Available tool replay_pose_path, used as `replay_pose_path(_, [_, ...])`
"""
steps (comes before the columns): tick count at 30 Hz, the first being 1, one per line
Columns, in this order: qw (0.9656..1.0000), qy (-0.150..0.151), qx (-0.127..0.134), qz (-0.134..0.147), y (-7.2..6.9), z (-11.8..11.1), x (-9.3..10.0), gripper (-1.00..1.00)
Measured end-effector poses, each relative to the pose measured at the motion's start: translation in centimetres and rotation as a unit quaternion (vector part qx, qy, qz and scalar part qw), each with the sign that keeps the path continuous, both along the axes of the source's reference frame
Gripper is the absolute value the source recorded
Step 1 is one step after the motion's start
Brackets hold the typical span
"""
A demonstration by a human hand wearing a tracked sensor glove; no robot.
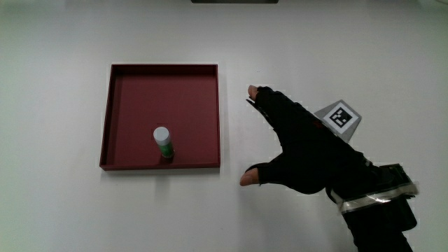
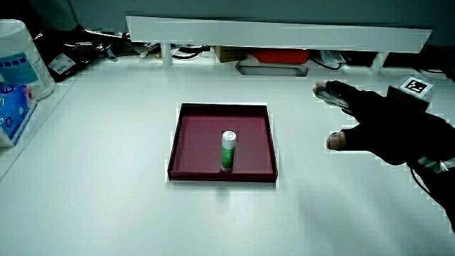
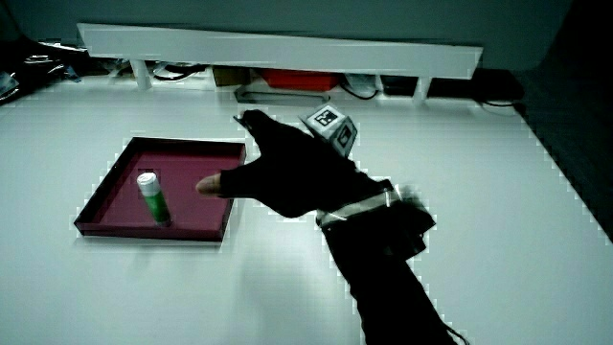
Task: Pick glue stick
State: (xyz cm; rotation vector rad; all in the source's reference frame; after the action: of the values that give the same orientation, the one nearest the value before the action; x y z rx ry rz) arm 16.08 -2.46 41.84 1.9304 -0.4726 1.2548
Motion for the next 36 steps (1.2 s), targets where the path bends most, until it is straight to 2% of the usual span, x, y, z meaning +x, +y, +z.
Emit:
replay_pose_path(2, [0.9999, -0.009, -0.011, 0.001, 0.0, 0.3, -0.6, 0.0])
replay_pose_path(5, [0.9996, 0.004, -0.028, 0.003, 0.0, 0.8, -1.4, 0.0])
replay_pose_path(10, [0.9993, -0.015, -0.034, 0.001, -0.3, 2.1, -3.0, 0.0])
replay_pose_path(11, [0.9993, -0.009, -0.036, 0.0, -0.3, 2.5, -3.3, 0.0])
replay_pose_path(13, [0.9992, -0.016, -0.036, -0.003, -0.4, 3.3, -4.0, 0.0])
replay_pose_path(14, [0.9965, -0.028, -0.078, 0.006, -0.2, 2.8, -4.5, 0.0])
replay_pose_path(18, [0.9972, -0.023, -0.071, 0.0, -0.3, 4.6, -5.9, 0.0])
replay_pose_path(19, [0.9974, -0.038, -0.062, -0.005, -0.3, 5.0, -6.3, 0.0])
replay_pose_path(21, [0.997, -0.036, -0.068, -0.003, -0.3, 5.6, -6.9, 0.0])
replay_pose_path(22, [0.9968, -0.046, -0.065, -0.005, -0.3, 6.0, -7.2, 0.0])
replay_pose_path(24, [0.9956, -0.053, -0.077, -0.005, -0.2, 6.5, -7.9, 0.0])
replay_pose_path(26, [0.9954, -0.06, -0.074, -0.008, -0.2, 7.4, -8.5, 0.0])
replay_pose_path(27, [0.9957, -0.05, -0.078, -0.007, -0.1, 7.4, -8.8, 0.0])
replay_pose_path(31, [0.9945, -0.073, -0.074, -0.009, 0.0, 9.0, -10.0, 0.0])
replay_pose_path(34, [0.9946, -0.06, -0.084, -0.01, 0.1, 9.6, -10.7, 0.0])
replay_pose_path(36, [0.9944, -0.063, -0.084, -0.009, 0.2, 10.1, -11.1, 0.0])
